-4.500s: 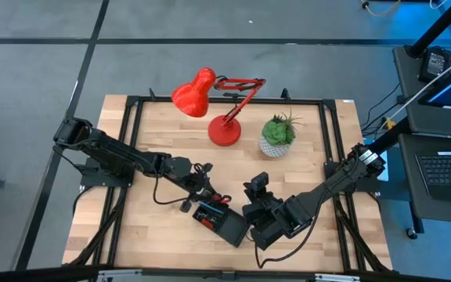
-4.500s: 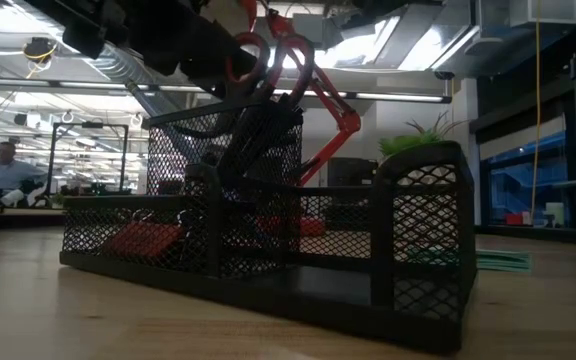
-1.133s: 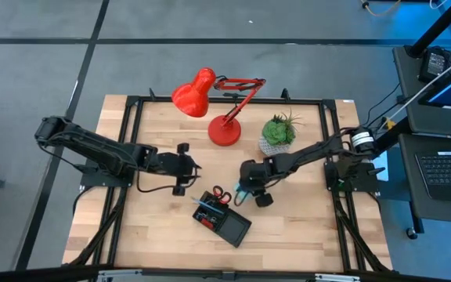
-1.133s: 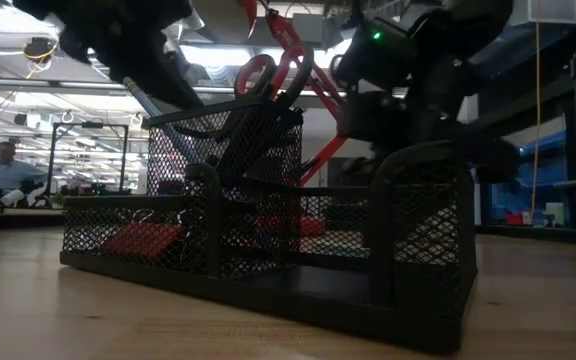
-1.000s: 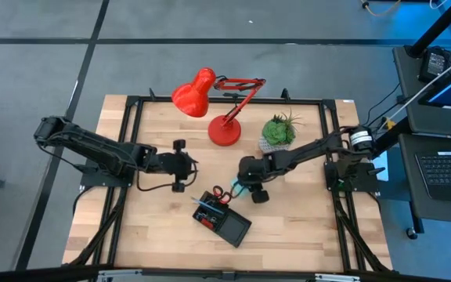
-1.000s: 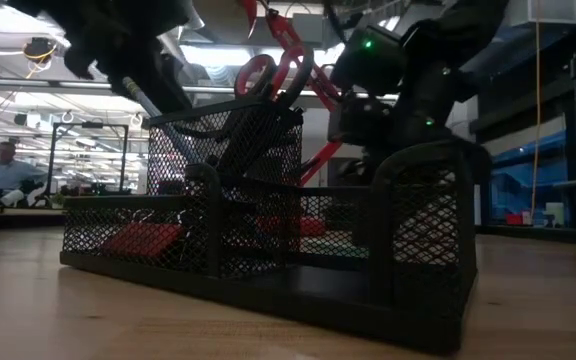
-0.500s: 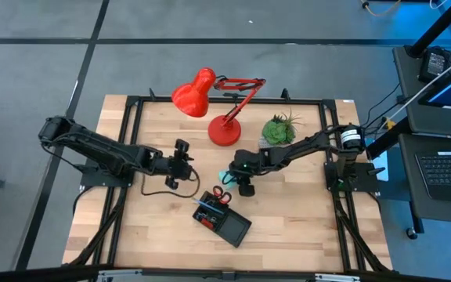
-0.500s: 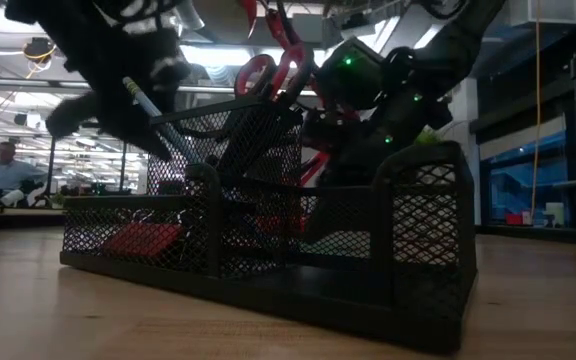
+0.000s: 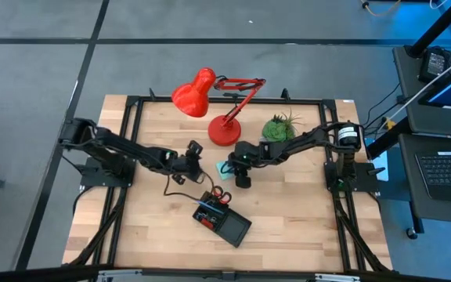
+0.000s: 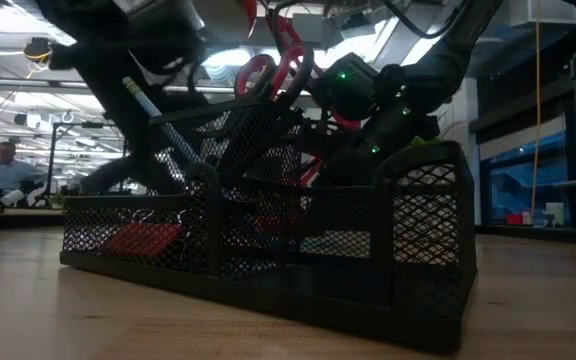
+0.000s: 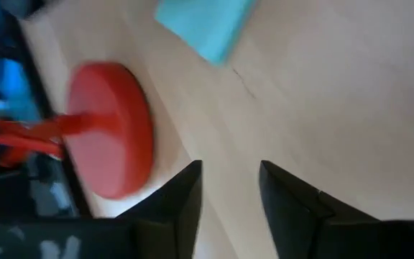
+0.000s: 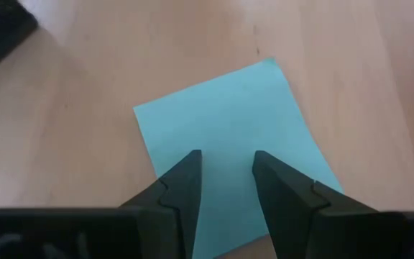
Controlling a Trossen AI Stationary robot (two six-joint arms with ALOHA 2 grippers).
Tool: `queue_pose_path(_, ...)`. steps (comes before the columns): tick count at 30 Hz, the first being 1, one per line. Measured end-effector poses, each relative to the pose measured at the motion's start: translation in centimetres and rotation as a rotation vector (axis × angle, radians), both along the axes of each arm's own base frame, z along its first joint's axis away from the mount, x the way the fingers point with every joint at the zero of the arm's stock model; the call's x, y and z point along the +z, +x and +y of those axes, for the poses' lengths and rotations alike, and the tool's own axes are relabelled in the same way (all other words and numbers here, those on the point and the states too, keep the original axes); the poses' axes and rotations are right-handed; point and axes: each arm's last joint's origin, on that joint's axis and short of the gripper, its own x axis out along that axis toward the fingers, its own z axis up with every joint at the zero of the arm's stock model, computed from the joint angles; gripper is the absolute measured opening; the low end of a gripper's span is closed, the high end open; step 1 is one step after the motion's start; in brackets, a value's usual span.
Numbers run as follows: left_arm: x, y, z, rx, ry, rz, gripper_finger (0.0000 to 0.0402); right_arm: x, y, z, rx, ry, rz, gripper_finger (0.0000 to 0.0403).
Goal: Pick and place office supplies into organizer
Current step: Put the blue notepad into the black desk organizer
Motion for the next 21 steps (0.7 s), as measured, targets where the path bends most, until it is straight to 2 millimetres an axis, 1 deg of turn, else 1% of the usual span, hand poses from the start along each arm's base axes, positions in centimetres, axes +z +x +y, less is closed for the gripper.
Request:
queue_pose_path(4, -0.4, 1.2, 0.3, -0.017, -0.009, -0.069, 0.0132, 0.0, 0.0, 0.0, -0.008, 0.001, -0.004, 0.0133)
queue_pose_path(6, -0.7, 1.5, 0.4, -0.050, -0.035, -0.065, 0.0134, 0.1, 0.1, 0.0, -0.009, 0.001, -0.007, 0.0133)
queue_pose_path(9, -1.5, 1.6, 0.3, -0.135, -0.045, -0.011, 0.0141, 0.1, 0.1, 0.0, -0.014, 0.007, -0.009, 0.0133)
queue_pose_path(12, -2.3, 1.8, 0.3, -0.186, -0.003, 0.036, 0.0150, 0.1, 0.1, 0.0, -0.015, 0.008, -0.010, 0.0133)
queue_pose_path(16, -3.0, 2.4, 0.4, -0.206, 0.049, 0.032, 0.0159, 0.1, 0.1, 0.0, -0.004, -0.001, -0.012, 0.0133)
queue_pose_path(21, -3.1, 3.3, 1.2, -0.183, 0.049, -0.049, 0.0161, 0.1, 0.1, 0.0, -0.001, 0.000, -0.015, 0.0133)
